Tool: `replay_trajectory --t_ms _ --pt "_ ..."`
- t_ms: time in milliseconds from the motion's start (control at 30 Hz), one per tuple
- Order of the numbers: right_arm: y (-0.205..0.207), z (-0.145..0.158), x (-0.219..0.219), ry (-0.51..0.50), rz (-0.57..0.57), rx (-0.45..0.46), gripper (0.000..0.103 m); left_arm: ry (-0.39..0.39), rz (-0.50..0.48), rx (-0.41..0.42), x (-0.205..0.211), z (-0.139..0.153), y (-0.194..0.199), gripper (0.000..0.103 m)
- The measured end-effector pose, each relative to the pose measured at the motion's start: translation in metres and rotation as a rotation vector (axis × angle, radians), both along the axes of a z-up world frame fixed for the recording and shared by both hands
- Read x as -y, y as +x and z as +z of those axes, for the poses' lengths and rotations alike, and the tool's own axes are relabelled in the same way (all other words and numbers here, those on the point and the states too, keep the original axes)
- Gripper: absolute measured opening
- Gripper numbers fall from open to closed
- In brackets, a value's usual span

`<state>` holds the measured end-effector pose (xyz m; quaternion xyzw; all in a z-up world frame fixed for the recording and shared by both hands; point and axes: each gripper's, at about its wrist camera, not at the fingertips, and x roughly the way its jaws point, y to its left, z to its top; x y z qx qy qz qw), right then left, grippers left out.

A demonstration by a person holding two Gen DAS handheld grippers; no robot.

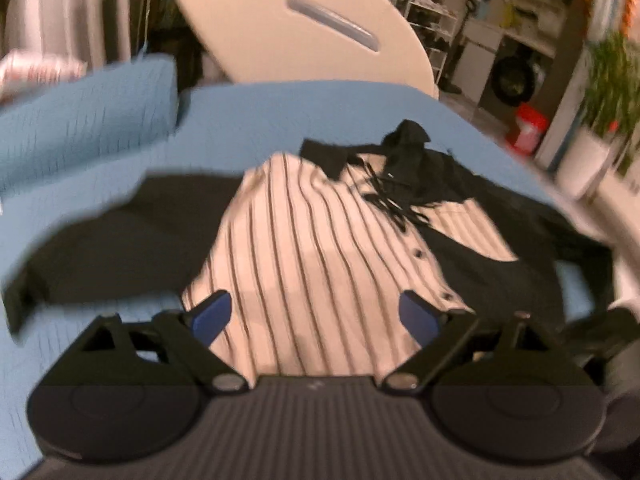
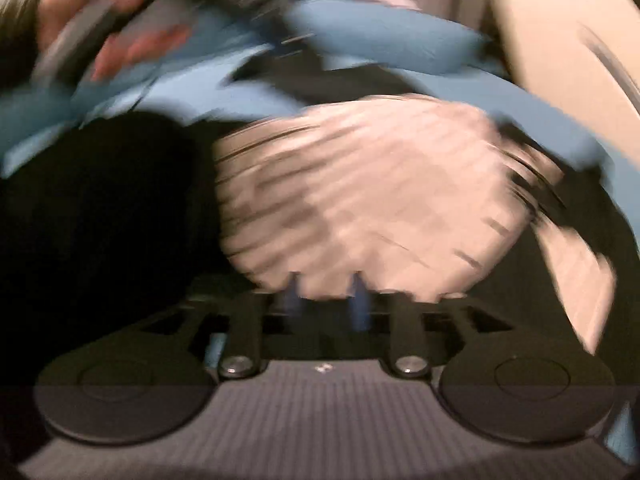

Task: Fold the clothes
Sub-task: 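Grasp the black garment edge with the left gripper and fold it over the shirt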

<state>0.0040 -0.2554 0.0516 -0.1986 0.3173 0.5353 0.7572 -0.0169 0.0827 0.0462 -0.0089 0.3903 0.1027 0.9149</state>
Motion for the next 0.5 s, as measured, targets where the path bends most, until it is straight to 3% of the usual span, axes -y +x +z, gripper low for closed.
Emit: replay_trajectory --t_ms 33,100,200,300,333,400,433,467,500 --pt "0.02 0.004 0.026 0.065 -0.104 -0.019 0.065 0.06 -0.014 0.001 -0.001 -0.002 0.014 0.095" --pt "0.037 0.005 0.049 0.116 -0.2 -0.029 0.069 0.158 -0.033 0.01 -0.005 -0.005 0.05 0.096" --pt "0.08 -0.002 0.084 0.216 -0.404 -0.059 0.07 0.19 -0.057 0.012 -0.015 -0.013 0.113 0.096" --pt "0.109 -0.037 0.119 0.441 -0.555 -0.26 0.072 0.062 -0.068 -0.033 -0.031 -0.024 0.177 0.096" --pt "0.118 -0.059 0.133 0.562 -0.611 -0.395 0.072 -0.04 -0.065 -0.063 -0.04 -0.03 0.206 0.096" --pt "0.124 -0.067 0.138 0.609 -0.646 -0.524 0.072 -0.219 -0.04 -0.119 -0.061 -0.045 0.252 0.096" --pt "0.125 -0.065 0.141 0.66 -0.638 -0.551 0.072 -0.274 -0.019 -0.143 -0.069 -0.053 0.269 0.096" --pt "0.123 -0.055 0.144 0.737 -0.595 -0.514 0.071 -0.319 0.002 -0.165 -0.076 -0.062 0.284 0.096" --pt "0.123 -0.052 0.144 0.741 -0.583 -0.508 0.071 -0.338 0.014 -0.181 -0.081 -0.067 0.292 0.096"
